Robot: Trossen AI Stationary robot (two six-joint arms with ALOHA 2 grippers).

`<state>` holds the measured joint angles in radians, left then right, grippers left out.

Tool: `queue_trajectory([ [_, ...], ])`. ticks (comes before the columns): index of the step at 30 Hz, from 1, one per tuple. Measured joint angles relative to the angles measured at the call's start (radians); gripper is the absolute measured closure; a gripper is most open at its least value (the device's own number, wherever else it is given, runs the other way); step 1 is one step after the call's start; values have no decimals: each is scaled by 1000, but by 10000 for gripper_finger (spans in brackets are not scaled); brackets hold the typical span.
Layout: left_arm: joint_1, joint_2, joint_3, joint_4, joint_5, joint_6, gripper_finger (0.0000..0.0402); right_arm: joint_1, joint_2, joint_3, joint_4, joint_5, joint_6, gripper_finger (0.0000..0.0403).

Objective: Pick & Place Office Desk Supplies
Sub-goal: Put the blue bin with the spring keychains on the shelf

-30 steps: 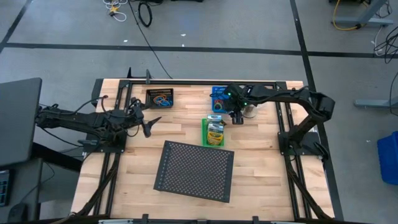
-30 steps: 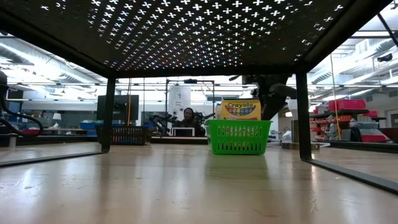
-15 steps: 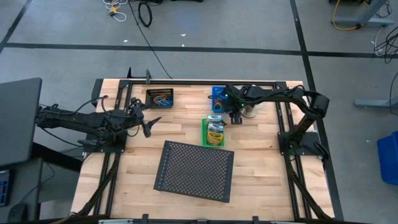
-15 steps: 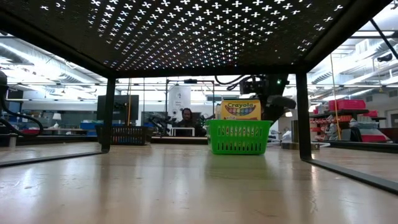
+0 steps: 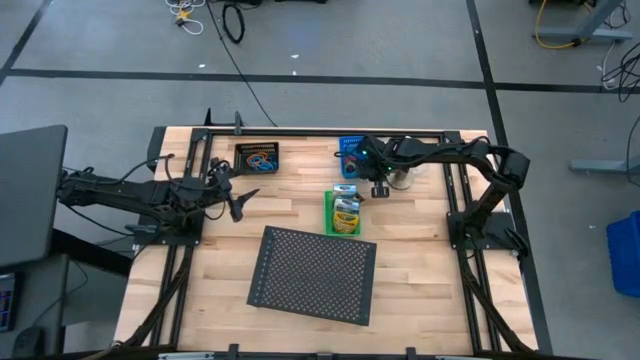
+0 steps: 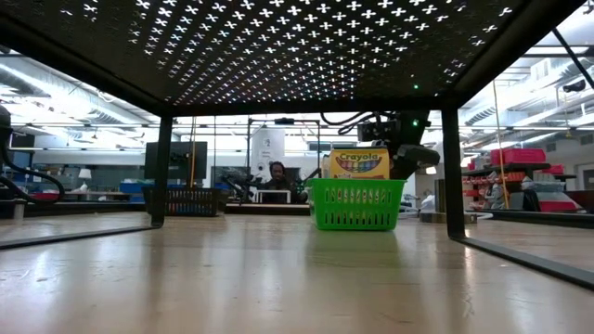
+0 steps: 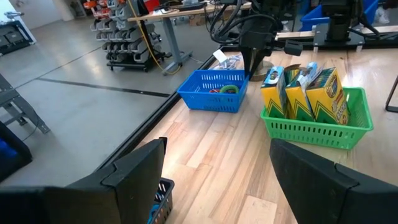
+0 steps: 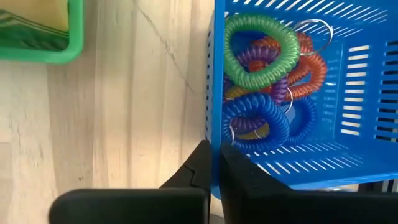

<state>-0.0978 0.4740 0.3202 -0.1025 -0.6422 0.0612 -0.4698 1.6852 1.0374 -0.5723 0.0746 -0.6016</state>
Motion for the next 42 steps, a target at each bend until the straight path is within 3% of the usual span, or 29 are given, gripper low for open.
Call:
queue_trajectory([
  [17,0,0,0,1,0,-6,99,53,-38,15,-4,119,29,396],
  [30,1,0,0,1,18,-11,99,124,-111,33,-28,271,79,397],
  [42,1,0,0,1,19,-9,99,211,-141,224,-255,359,181,397],
])
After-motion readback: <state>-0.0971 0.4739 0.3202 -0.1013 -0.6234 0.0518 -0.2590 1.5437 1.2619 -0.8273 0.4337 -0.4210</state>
